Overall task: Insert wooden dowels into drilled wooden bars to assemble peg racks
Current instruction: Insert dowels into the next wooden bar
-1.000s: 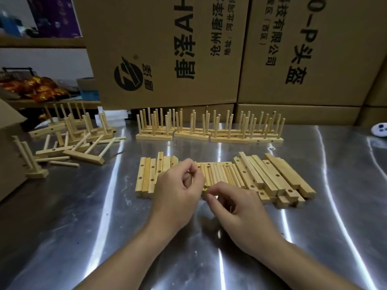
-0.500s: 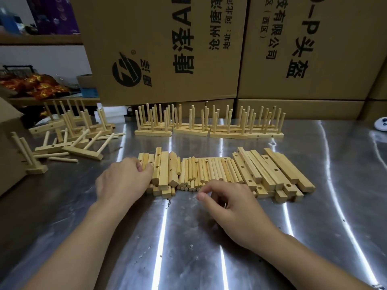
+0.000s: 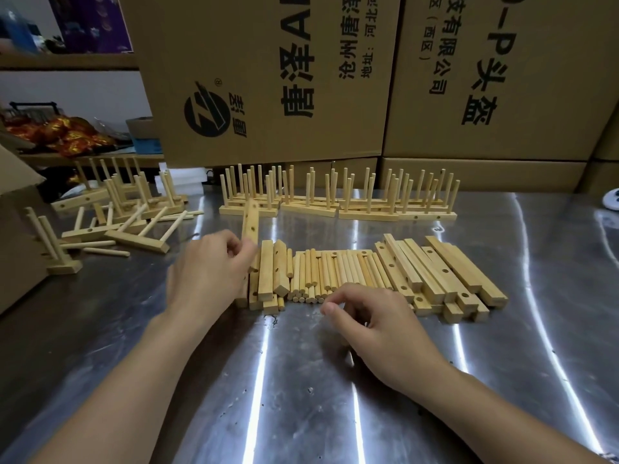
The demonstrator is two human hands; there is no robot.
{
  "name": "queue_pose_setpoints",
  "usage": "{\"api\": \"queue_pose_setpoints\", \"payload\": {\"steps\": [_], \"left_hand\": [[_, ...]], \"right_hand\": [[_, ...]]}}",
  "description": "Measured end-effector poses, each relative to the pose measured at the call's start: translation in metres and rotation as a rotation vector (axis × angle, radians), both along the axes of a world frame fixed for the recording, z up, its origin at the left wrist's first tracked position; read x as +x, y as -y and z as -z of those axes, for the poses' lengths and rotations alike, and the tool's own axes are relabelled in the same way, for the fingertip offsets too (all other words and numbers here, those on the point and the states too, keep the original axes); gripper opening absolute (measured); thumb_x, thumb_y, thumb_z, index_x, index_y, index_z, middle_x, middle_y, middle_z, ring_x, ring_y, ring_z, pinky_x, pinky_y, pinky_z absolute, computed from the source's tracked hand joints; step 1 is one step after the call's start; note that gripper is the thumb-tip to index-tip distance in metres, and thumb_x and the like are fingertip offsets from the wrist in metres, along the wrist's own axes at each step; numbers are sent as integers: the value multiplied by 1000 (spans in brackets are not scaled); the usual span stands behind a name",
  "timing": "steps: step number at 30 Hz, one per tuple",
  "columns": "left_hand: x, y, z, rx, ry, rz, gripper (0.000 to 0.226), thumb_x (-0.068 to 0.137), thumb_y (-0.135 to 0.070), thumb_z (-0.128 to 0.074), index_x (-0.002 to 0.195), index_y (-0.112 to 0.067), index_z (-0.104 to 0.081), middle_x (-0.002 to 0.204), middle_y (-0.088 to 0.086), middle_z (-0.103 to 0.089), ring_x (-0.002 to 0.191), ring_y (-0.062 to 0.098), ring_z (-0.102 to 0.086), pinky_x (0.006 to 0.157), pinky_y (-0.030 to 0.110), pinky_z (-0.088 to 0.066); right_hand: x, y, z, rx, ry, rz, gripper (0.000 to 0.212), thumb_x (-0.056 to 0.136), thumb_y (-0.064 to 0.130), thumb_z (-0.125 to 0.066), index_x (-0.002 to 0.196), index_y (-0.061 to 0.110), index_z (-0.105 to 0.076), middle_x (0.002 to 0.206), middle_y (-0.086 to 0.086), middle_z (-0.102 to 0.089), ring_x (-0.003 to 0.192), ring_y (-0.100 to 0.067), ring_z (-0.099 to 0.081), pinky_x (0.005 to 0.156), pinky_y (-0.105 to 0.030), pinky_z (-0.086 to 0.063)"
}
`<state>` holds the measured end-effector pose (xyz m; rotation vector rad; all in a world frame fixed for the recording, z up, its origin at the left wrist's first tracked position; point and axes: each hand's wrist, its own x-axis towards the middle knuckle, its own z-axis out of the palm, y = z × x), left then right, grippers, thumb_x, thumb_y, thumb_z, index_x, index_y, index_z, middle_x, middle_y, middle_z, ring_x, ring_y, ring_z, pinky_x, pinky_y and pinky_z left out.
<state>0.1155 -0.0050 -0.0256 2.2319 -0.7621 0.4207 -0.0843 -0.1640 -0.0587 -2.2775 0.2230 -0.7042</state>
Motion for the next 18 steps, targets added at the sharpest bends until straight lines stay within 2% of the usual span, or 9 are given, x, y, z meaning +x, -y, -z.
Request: {"api": "queue_pose_setpoints", "payload": {"steps": [3,4,6,7,9,11,14,16,18], "left_hand": [[-6,3,-17,-209,-226,362,41,108,-48,-50,82,-24,-72,62,-13,-60,52,2,-49,46,16,-40],[-10,3,-22,-197,-353,491,45,107,-50,-51,82,-21,-75,62,-14,-58,51,1,-46,46,15,-38],[-17,2,-27,-51,-558,675,47,101,-58,-53,82,-24,-78,66,-9,-57,56,4,-49,53,14,-40],[-19,2,-28,44,-616,733,49,99,-62,-55,79,-23,-76,72,-2,-56,62,12,-50,59,21,-42],[-22,1,-29,190,-678,802,49,98,-64,-56,75,-23,-69,79,8,-48,69,24,-45,69,37,-39],[-25,1,-30,229,-701,819,48,96,-66,-56,74,-25,-67,78,6,-42,66,19,-42,67,32,-37],[-24,0,-30,177,-717,779,46,94,-65,-59,82,-24,-75,76,3,-48,64,9,-48,60,19,-38],[-21,-1,-29,119,-739,771,40,92,-60,-68,89,-22,-78,73,4,-53,62,10,-53,55,20,-40],[-19,-2,-30,73,-746,771,34,87,-54,-79,93,-20,-79,72,4,-62,62,15,-57,52,24,-40]], "right_hand": [[-1,2,-4,197,126,-2,21,106,43,-59,96,33,-73,74,3,-67,61,-13,-61,60,-38,-53],[-2,3,-6,306,175,-11,25,105,51,-54,101,34,-73,77,-2,-67,59,-16,-60,55,-38,-52],[-4,4,-11,509,243,-22,35,102,61,-47,111,38,-72,80,-4,-67,55,-17,-56,49,-26,-46],[-4,5,-12,575,263,-20,38,101,63,-46,111,37,-72,79,-4,-67,54,-17,-55,48,-21,-43],[-5,7,-14,619,281,-12,39,102,63,-48,102,32,-72,77,-6,-67,53,-18,-52,47,-19,-40],[-6,10,-15,600,288,5,30,105,54,-57,95,29,-72,71,-5,-64,53,-17,-51,47,-19,-40],[-10,20,-18,633,278,4,16,102,32,-71,87,27,-76,67,-5,-62,52,-14,-50,47,-17,-40],[-14,27,-21,653,255,-32,7,96,27,-73,93,22,-77,72,-8,-67,53,-14,-53,47,-18,-41],[-17,34,-26,633,228,-61,10,91,24,-71,98,21,-77,77,-9,-71,57,-17,-58,46,-21,-42]]}}
